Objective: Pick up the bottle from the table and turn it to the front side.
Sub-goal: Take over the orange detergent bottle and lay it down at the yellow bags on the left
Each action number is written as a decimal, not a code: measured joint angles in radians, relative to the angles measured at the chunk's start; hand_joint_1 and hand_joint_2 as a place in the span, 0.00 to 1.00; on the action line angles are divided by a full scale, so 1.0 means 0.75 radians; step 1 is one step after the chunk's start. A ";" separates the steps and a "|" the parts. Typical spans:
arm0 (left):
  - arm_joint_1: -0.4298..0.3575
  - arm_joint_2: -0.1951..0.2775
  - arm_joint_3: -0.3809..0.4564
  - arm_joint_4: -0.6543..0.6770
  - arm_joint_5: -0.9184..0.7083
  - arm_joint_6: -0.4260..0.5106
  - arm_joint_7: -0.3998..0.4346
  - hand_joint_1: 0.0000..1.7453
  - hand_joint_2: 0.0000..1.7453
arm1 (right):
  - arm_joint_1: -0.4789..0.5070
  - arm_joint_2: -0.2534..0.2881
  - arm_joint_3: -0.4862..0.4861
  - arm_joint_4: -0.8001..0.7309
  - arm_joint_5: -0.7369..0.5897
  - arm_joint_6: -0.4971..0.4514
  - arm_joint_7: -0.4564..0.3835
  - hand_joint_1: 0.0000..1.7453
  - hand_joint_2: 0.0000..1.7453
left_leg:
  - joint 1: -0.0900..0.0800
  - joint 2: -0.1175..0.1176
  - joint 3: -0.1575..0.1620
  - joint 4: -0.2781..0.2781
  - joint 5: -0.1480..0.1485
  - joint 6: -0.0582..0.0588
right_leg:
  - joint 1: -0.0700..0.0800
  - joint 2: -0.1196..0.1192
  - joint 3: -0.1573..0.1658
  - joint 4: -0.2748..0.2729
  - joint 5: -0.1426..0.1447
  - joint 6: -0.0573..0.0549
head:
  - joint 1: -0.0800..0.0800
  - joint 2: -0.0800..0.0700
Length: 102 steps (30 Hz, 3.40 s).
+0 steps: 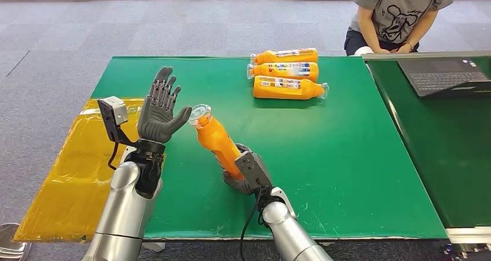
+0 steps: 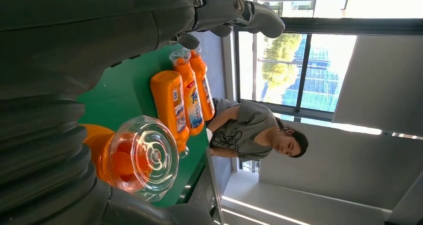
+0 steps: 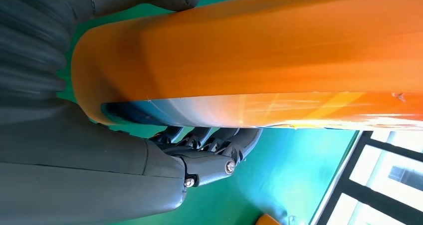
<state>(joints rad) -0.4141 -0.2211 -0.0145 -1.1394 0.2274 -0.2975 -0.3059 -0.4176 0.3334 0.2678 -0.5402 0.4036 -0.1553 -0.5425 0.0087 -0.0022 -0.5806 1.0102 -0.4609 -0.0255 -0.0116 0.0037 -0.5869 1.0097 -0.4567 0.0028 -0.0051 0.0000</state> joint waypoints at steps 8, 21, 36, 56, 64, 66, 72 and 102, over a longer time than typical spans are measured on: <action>0.000 0.002 -0.004 0.000 -0.010 -0.022 0.021 0.00 1.00 | 0.001 0.000 0.000 -0.001 0.004 -0.010 -0.004 1.00 1.00 | 0.000 0.000 0.000 0.000 0.000 0.000 | 0.000 0.000 0.000 0.000 0.000 0.000 | 0.000 0.000; 0.025 0.035 -0.193 0.137 -0.149 -0.167 0.022 0.00 1.00 | 0.056 -0.019 0.000 -0.112 0.038 -0.064 0.011 1.00 1.00 | 0.000 0.000 -0.001 0.000 0.000 0.000 | 0.000 -0.001 -0.001 0.000 0.000 0.000 | 0.000 0.000; 0.029 0.044 -0.212 0.191 -0.150 -0.173 0.035 0.00 1.00 | 0.061 -0.030 0.001 -0.198 0.073 -0.064 0.048 1.00 1.00 | 0.000 0.000 -0.001 0.000 0.000 0.000 | 0.000 0.000 -0.001 0.000 0.000 0.000 | 0.000 0.000; 0.001 0.044 -0.214 0.282 -0.150 -0.164 0.040 0.00 1.00 | 0.061 -0.030 0.001 -0.199 0.073 -0.060 0.043 1.00 1.00 | 0.000 0.000 -0.001 0.000 0.000 0.000 | 0.000 0.000 -0.001 0.000 0.000 0.000 | 0.000 0.000; -0.010 0.042 -0.214 0.314 -0.144 -0.163 0.017 1.00 1.00 | 0.061 -0.030 0.001 -0.199 0.069 -0.061 0.042 1.00 1.00 | 0.000 0.000 -0.001 0.000 0.000 0.000 | 0.000 0.000 -0.001 0.000 0.000 0.000 | 0.000 0.000; -0.010 0.040 -0.214 0.319 -0.139 -0.162 0.011 1.00 1.00 | 0.061 -0.030 0.001 -0.199 0.065 -0.062 0.042 1.00 1.00 | 0.000 0.000 -0.001 0.000 0.000 0.000 | 0.000 0.000 -0.001 0.000 0.000 0.000 | 0.000 0.000; -0.012 0.039 -0.214 0.326 -0.122 -0.157 0.004 1.00 1.00 | 0.062 -0.031 0.001 -0.198 0.063 -0.061 0.041 1.00 1.00 | 0.000 0.000 -0.001 0.000 0.000 0.000 | 0.000 0.000 -0.001 0.000 0.000 0.000 | 0.000 0.000; -0.015 0.039 -0.214 0.338 -0.113 -0.141 0.002 1.00 1.00 | 0.061 -0.031 0.001 -0.191 0.062 -0.061 0.041 1.00 1.00 | 0.000 0.000 -0.001 0.000 0.000 0.000 | 0.000 0.000 -0.001 0.000 0.000 0.000 | 0.000 0.000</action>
<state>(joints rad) -0.4256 -0.1915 -0.1747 -0.8862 0.1425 -0.4036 -0.3044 -0.3716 0.3105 0.2686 -0.6836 0.4498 -0.2010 -0.5119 0.0087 -0.0023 -0.5814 1.0102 -0.4607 -0.0255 -0.0116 0.0034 -0.5876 1.0096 -0.4566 0.0029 -0.0050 0.0000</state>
